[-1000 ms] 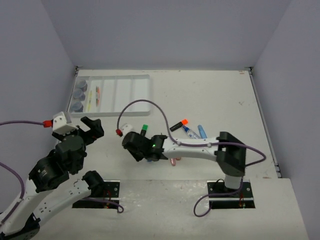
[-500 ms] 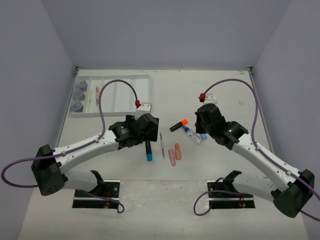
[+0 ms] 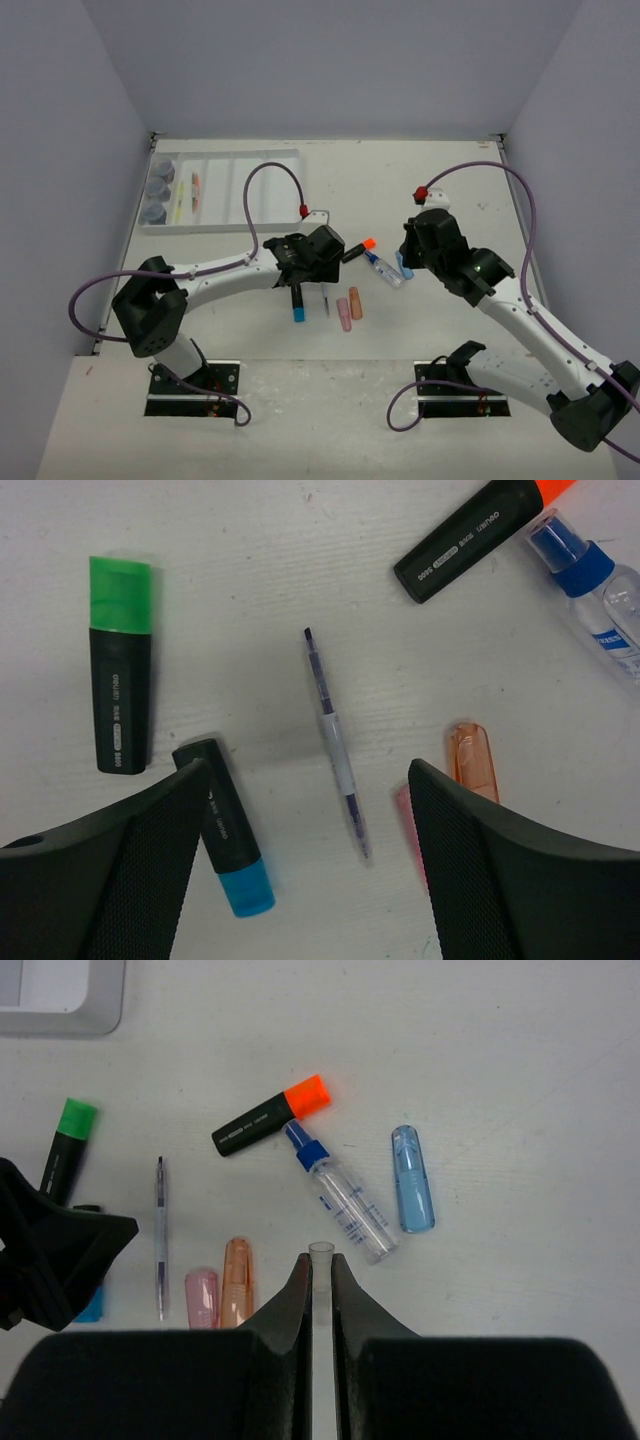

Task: Sort the stationery into containers
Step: Pick up the pen from the center of the board.

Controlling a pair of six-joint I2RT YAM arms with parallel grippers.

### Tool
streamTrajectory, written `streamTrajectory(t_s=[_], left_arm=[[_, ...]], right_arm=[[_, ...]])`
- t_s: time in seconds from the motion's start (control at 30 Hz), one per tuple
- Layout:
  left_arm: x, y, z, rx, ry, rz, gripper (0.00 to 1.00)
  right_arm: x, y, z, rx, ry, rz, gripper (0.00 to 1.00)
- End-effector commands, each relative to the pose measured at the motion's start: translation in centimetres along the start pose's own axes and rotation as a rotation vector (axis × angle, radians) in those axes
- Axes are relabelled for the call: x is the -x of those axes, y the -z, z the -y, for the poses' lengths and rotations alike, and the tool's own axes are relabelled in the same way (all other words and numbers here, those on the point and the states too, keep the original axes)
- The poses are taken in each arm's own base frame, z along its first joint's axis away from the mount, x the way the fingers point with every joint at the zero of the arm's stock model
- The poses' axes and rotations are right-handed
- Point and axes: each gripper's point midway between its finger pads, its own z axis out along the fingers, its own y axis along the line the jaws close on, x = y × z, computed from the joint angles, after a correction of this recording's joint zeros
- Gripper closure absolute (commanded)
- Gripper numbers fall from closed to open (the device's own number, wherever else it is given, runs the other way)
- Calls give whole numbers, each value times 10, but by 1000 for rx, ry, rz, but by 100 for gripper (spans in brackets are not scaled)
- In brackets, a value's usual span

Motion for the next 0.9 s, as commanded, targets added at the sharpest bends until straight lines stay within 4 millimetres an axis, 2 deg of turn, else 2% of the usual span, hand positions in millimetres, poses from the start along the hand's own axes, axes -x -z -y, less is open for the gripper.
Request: streamTrajectory(t_s=[0.0,0.07,0.17,0.27,0.47,0.67,0.77,0.83,0.87], left_arm=[[7,-10,24,-33,74,12,26],[-2,-22,22,-5,63,-12,35],[-9,-32,20,17,50,-31,39],[-15,-39,18,35,37,-43,50],[-23,-49,19,39,-9,-72,53],[-37,-57,19,21,-87,-120,74],[-45,-58,17,8,-150,-151,93],[-46,-55,13,7,-183,-160,100],[-48,-52,11,0,-202,-165,100]], right_arm=[[-7,-3,-5,29,-4,-21,100],[-7,-3,-6,38,-6,-20,100],[-7,-1,-8,51,-7,-17,100],[-6,1,-12,78,-7,-13,100],[-7,4,-19,127,13,-21,100],[1,11,-21,144,11,9,100],[6,14,-22,152,14,30,100],[8,15,-22,153,17,37,100],[10,17,-22,156,19,43,100]])
